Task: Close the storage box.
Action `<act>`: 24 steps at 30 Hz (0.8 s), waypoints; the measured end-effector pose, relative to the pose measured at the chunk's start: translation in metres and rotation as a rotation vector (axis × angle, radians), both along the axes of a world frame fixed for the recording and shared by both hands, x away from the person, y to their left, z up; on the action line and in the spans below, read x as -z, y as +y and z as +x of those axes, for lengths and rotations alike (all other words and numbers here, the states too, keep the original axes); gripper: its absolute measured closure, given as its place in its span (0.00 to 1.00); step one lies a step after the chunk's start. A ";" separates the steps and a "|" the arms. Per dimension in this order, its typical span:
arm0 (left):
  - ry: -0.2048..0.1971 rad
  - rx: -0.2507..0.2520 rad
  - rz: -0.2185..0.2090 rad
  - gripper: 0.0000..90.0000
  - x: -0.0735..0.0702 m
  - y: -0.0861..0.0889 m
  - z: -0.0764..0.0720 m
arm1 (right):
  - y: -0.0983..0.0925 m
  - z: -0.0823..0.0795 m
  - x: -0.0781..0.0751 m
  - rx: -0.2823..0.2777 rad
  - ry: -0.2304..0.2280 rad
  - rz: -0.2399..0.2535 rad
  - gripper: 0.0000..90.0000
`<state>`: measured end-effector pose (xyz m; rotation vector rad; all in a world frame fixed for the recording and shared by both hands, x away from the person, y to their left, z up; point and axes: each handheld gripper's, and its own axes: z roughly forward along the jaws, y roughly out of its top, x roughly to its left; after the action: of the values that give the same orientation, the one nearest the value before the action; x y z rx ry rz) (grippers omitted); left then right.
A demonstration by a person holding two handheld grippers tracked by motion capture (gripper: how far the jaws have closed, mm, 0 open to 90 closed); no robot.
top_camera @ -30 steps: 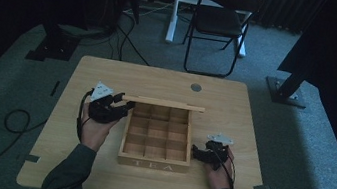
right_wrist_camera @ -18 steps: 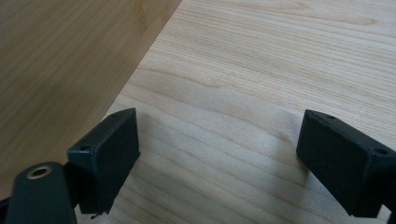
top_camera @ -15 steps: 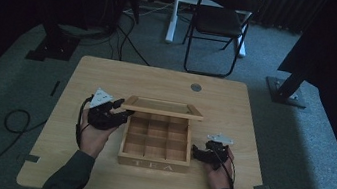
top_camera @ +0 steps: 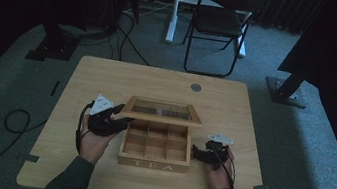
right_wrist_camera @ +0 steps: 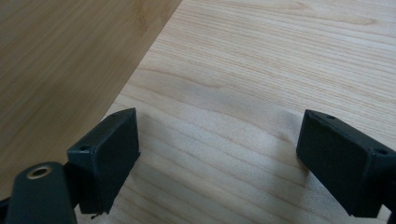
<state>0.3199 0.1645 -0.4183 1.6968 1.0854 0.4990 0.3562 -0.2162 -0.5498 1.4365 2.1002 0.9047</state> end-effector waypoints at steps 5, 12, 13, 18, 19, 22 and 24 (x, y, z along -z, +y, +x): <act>0.003 -0.002 0.001 0.51 0.003 0.000 -0.003 | 0.000 0.000 0.000 0.000 0.000 0.000 0.14; -0.012 0.010 0.014 0.49 0.006 0.000 -0.008 | 0.000 0.000 0.000 0.002 0.003 0.003 0.14; -0.010 0.012 0.010 0.49 0.006 0.000 -0.008 | 0.000 0.000 0.000 0.002 0.003 0.002 0.14; 0.000 0.010 0.008 0.49 0.009 0.000 -0.010 | 0.000 0.000 0.000 0.001 0.002 0.002 0.14; 0.005 0.010 0.009 0.49 0.010 0.000 -0.012 | 0.000 0.000 0.000 0.002 0.001 0.002 0.14; 0.012 0.009 0.008 0.49 0.012 0.000 -0.013 | 0.000 0.000 0.000 0.001 0.000 0.001 0.14; 0.017 0.010 0.000 0.49 0.014 0.000 -0.014 | 0.000 0.000 0.000 0.000 -0.001 0.000 0.14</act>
<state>0.3060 0.1646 -0.4322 1.7084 1.0888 0.4789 0.3562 -0.2161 -0.5499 1.4364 2.0990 0.9056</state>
